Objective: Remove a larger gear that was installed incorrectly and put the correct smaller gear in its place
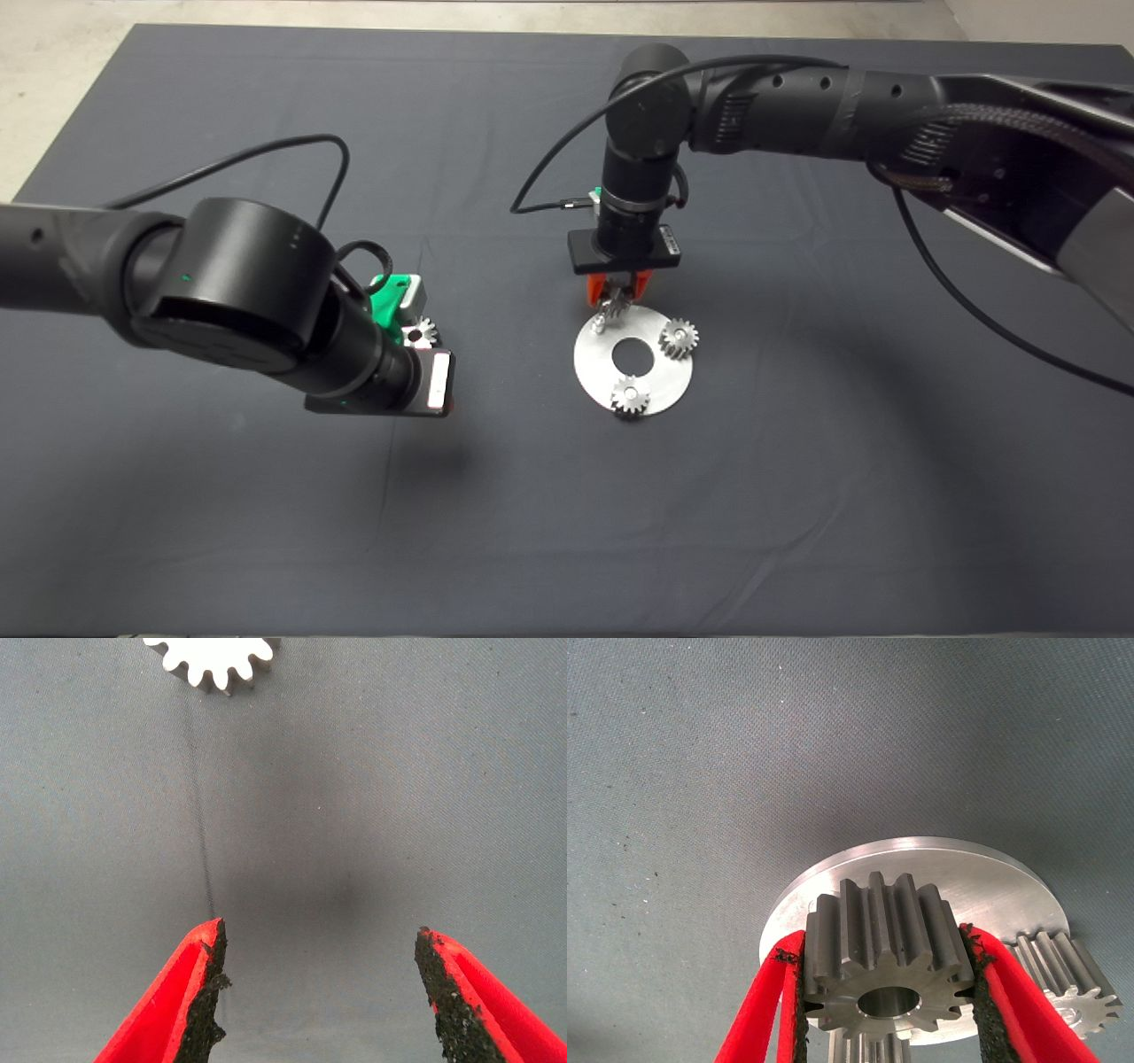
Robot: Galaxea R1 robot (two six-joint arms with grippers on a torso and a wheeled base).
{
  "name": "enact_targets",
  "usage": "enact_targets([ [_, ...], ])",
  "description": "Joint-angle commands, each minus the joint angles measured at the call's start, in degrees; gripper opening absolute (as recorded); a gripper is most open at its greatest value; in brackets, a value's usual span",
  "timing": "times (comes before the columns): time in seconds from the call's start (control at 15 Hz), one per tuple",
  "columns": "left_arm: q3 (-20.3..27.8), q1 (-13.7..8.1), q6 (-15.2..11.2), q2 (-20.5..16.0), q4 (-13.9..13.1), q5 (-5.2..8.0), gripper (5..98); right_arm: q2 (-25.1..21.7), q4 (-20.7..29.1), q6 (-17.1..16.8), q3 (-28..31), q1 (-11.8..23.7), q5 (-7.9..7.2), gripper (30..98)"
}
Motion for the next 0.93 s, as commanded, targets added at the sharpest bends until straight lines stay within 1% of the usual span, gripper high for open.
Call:
enact_targets([
  [0.0,-0.05,-0.63,0.07,0.19,0.41,4.79,53.7,0.46,2.58,0.05,0.91,2.66,-0.12,35.7],
  [0.13,0.04,-0.63,0.07,0.02,0.41,4.79,53.7,0.46,2.66,0.05,2.22,2.66,0.14,35.6],
  [0.27,0.22,-0.63,0.07,-0.25,0.41,4.79,53.7,0.46,3.28,0.05,2.66,2.66,1.11,35.6],
  [0.87,0.3,-0.63,0.07,-0.51,0.41,4.79,53.7,0.46,3.46,0.05,2.66,2.48,1.2,35.6],
])
